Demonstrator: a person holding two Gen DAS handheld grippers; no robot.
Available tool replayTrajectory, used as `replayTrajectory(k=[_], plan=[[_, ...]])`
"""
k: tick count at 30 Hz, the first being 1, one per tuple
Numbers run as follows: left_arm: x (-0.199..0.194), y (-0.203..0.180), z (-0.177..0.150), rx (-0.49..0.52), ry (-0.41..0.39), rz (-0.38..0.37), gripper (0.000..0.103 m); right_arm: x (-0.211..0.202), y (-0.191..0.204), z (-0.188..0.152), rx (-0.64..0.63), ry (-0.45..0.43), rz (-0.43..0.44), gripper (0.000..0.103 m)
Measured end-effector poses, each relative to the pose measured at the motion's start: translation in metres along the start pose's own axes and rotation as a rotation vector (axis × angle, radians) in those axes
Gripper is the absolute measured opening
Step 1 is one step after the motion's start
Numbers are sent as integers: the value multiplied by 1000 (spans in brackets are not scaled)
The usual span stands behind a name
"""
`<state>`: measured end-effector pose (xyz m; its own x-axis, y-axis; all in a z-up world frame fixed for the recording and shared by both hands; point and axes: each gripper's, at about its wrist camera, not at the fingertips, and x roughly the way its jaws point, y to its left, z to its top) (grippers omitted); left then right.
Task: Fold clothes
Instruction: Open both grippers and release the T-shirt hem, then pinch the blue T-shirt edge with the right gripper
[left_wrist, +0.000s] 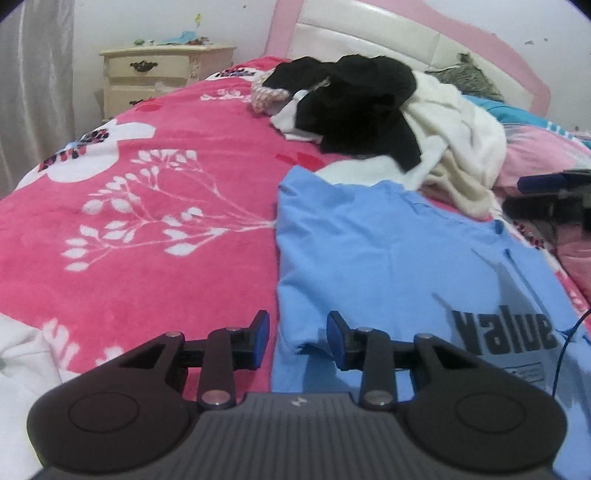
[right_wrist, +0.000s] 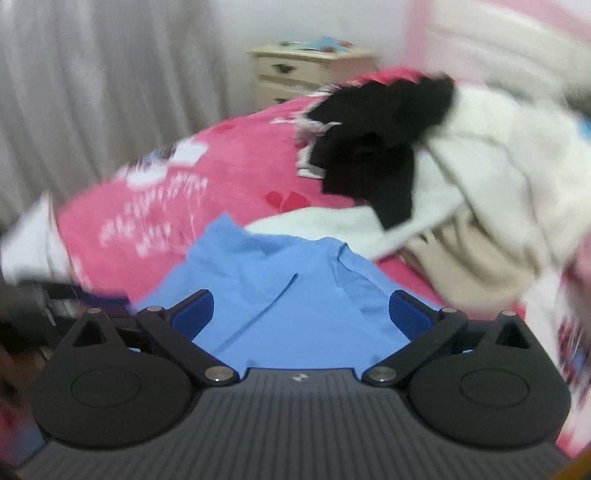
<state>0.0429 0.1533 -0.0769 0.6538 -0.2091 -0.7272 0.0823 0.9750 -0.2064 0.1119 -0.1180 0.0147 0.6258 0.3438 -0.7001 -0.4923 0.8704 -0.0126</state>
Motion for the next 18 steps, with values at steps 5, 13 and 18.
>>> replayTrajectory(k=[5,13,18], plan=[[7,5,-1,-24,25,13,34,26,22,12,-137,-26,61,102],[9,4,-6,-15,35,47,23,92,52,20,-196,8,235,51],[9,4,-9,-2,42,59,21,122,41,9,-206,71,192,36]])
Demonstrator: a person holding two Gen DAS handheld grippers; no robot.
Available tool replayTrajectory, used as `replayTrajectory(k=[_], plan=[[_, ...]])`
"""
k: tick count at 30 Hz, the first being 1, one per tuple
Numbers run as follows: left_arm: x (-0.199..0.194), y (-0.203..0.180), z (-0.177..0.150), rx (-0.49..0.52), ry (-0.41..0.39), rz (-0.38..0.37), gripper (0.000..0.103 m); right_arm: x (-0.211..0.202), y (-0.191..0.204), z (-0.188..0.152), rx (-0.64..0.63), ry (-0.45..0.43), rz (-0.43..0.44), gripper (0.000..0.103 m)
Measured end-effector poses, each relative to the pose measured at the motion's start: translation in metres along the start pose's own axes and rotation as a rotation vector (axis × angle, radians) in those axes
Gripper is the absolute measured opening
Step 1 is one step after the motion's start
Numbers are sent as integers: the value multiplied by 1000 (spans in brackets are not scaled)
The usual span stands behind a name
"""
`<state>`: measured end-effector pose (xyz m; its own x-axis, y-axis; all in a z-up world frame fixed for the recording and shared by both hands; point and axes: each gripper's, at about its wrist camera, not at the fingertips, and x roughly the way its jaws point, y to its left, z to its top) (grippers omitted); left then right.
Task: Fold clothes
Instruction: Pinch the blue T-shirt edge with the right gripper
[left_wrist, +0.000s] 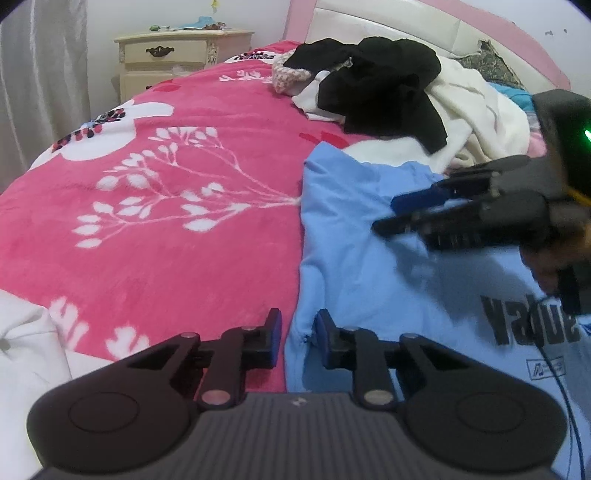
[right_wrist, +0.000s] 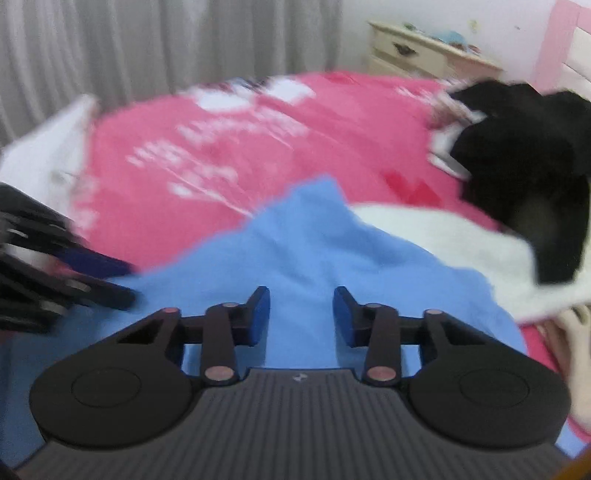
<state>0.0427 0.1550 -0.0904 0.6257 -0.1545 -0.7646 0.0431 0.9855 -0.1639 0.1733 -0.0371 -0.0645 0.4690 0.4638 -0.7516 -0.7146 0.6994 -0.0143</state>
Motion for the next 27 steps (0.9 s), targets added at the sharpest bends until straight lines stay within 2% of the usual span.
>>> replayTrajectory(k=[2,3,6,8,11,12,13,15,16,18,19,24,27], plan=[[-1,0,-1,4,1,2,21,-2,-16,4,70,-14,-38,19],[-1,0,-1,8,2,3,21,-5,-22,7,97,-28,-55,18],[-1,-1,-1,15,4,8,21,-17,-16,18,67,-91,-44,18],[-1,-1,-2,15,5,12,21,-10,-2,25,9,-101,15,17],[-2,-2,-4,18,3,19,21,13,16,29,-56,-69,76,17],[-2,-2,-5,19,1,21,21,22,19,29,-72,-55,80,16],[-3,-2,-6,20,-1,22,21,30,15,30,-72,-46,42,15],[-3,-3,-7,17,-4,25,21,39,-10,31,36,-52,15,14],[-3,-3,-7,15,-5,26,21,36,-22,33,98,-57,6,8],[-3,-2,-7,10,-3,25,21,23,-27,38,89,-87,-37,11],[-3,-2,-7,11,-2,24,21,17,-26,41,69,-100,-28,12],[-4,-1,-8,14,-1,20,21,21,-26,57,86,-98,86,14],[-4,-1,-8,16,-2,19,21,41,-42,64,212,-51,158,30]])
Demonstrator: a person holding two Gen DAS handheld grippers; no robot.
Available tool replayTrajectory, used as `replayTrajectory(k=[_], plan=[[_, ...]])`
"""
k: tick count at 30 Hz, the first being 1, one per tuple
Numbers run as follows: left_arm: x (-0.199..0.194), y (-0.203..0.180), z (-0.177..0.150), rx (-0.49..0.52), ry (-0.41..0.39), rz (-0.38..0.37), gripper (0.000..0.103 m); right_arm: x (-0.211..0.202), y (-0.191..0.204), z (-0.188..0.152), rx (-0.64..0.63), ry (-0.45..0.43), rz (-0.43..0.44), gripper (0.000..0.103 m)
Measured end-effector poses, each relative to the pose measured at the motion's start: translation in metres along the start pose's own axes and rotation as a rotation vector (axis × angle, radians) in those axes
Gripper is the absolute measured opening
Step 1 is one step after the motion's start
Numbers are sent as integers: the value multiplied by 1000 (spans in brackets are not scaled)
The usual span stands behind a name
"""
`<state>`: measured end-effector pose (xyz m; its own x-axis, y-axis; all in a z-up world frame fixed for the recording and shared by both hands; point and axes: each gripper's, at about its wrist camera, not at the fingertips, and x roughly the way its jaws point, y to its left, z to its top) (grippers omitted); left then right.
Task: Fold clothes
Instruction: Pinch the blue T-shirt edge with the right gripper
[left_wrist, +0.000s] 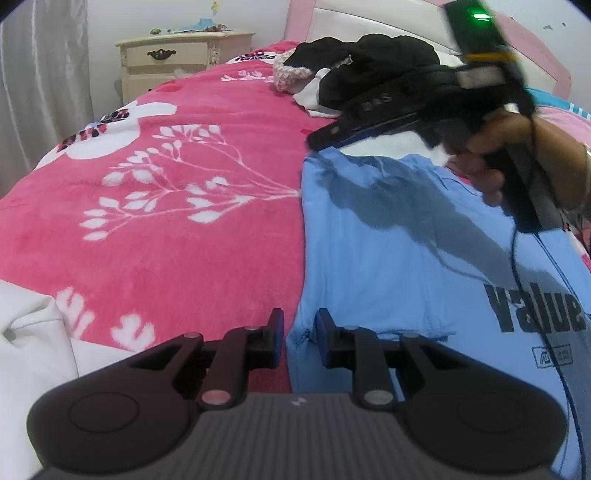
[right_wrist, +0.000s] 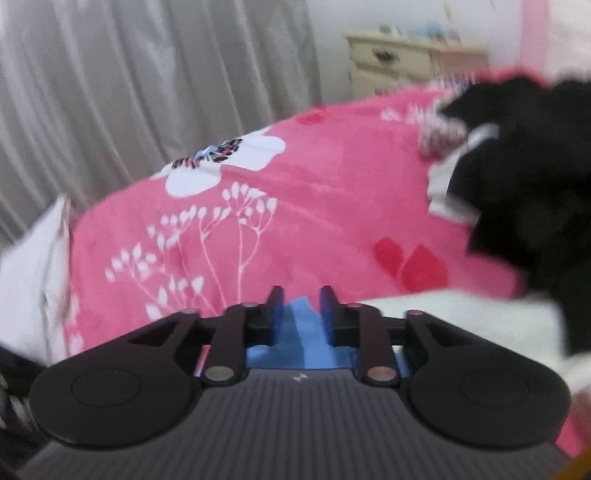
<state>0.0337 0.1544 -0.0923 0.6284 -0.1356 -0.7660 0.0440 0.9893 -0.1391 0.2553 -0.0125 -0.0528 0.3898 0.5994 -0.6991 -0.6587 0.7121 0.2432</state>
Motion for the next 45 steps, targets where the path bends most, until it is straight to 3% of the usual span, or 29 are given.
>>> replayTrajectory(k=[3,4,5,6,12,15,17,21,23,24,26,27,28,30,31,36,38,41,43,45], plan=[[0,0,-1,3,-1,-1,21,18,-6,1,41,70,16,34],[0,0,-1,4,-2,-1,21,19,-7,0,49,74,20,29],[0,0,-1,5,-2,-1,21,18,-10,-1,72,63,28,10],[-1,0,-1,6,-2,-1,21,15,-13,-1,97,42,40,4],[-1,0,-2,10,-3,-1,21,20,-19,-5,121,-21,4,4],[-1,-1,-3,11,-4,0,21,21,-24,-3,111,-89,-104,3],[-1,-1,-3,9,-5,-1,21,14,-32,-1,153,-116,-128,4],[-1,2,-2,-2,-3,-10,21,-19,-34,0,147,-103,19,6],[0,3,-2,-8,-3,-14,21,-26,-27,-5,96,-21,130,7],[0,3,-2,-11,-3,-16,21,-25,-26,-9,82,17,144,7],[0,4,-2,-11,-3,-19,21,-18,-25,-20,53,87,87,7],[0,4,-2,-8,-4,-19,21,-13,-31,-24,61,103,7,6],[0,4,-2,-8,-5,-21,21,-12,-40,-26,108,91,-45,3],[0,6,-2,-18,-5,-29,21,-28,-60,-26,256,17,-59,8],[0,7,-2,-25,-6,-35,21,-38,-61,-25,266,-2,-56,9],[1,13,-1,-70,-4,-59,21,-58,-40,-36,182,128,122,12],[2,14,0,-69,-7,-67,22,-50,-35,-49,142,195,-2,18],[2,16,4,-84,6,-94,28,-62,-48,-58,241,143,-120,18],[-5,17,7,-82,24,-125,37,-82,-50,-58,310,104,-90,19],[-12,16,8,-58,40,-161,46,-101,-42,-58,287,110,-84,21]])
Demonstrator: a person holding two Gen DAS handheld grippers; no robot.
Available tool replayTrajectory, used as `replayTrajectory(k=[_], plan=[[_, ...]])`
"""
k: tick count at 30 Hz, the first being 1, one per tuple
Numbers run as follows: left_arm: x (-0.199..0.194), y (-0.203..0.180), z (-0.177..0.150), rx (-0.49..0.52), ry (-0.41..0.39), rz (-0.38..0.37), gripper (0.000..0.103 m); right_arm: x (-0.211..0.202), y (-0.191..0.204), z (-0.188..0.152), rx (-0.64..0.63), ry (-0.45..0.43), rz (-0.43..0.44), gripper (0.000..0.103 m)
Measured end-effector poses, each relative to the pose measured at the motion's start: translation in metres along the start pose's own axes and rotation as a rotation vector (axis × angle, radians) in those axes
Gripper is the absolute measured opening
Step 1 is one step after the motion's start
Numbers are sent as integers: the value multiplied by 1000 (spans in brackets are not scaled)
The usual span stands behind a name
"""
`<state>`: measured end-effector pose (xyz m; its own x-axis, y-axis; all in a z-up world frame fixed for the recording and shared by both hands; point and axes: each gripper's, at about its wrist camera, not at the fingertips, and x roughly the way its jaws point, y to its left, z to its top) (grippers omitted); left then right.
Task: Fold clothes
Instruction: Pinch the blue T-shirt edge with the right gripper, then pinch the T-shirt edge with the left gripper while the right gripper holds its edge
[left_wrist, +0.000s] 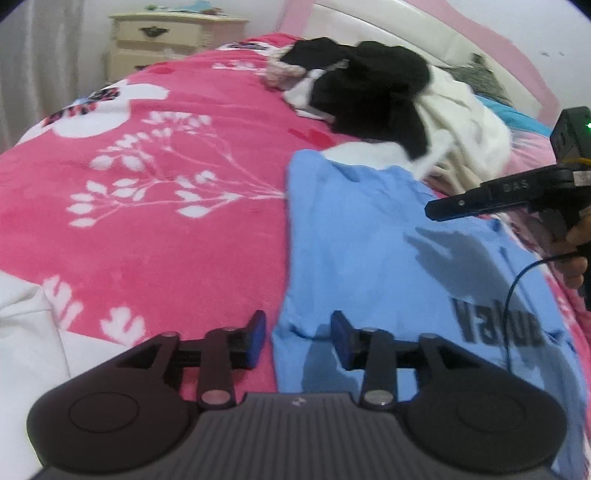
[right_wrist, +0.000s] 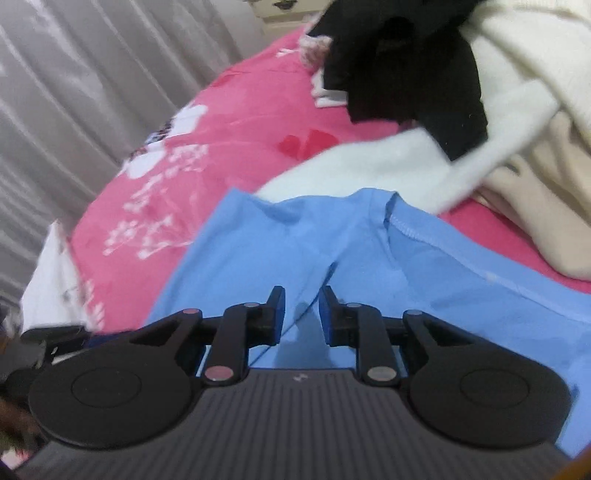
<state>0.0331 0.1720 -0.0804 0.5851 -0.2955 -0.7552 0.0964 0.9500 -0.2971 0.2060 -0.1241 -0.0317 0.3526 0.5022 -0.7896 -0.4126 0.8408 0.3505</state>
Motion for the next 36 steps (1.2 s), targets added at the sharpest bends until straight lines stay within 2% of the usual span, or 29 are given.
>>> replayTrajectory(k=[3,6,8,11,13,15,17,18,21,27,30,32,33,35,36], plan=[[-8,-5,-4,57,43,-34,51,-31,16,-8,-57,22,-21,29],[-16,-8,-14,83,66,-2,51,-47,33,-10,-76,59,-12,46],[-19,-5,-21,46,85,37,51,-42,48,-8,-58,98,13,53],[-21,0,-30,-7,95,55,47,-17,73,-6,0,164,39,58],[-23,-1,-35,-8,81,69,44,6,89,-1,19,179,18,60],[-24,-4,-38,-3,67,89,32,28,103,6,47,175,-6,60],[-25,-6,-41,-15,55,92,25,48,111,15,62,159,-29,62],[-25,-7,-43,-20,49,93,16,58,113,20,76,152,-46,62],[-23,-11,-46,-34,38,77,4,86,120,31,71,147,-99,62],[-34,-30,-50,24,-24,4,3,112,120,29,54,162,-159,63],[-39,-41,-50,55,-45,-35,3,112,123,25,-2,155,-184,55],[-41,-47,-49,62,-56,-59,3,110,124,22,-34,148,-215,36],[-40,-47,-48,61,-61,-67,3,108,122,22,-40,143,-223,31],[-43,-52,-46,59,-72,-87,3,103,113,23,-23,136,-214,10],[-44,-55,-46,58,-78,-97,3,98,108,24,-1,135,-196,7]])
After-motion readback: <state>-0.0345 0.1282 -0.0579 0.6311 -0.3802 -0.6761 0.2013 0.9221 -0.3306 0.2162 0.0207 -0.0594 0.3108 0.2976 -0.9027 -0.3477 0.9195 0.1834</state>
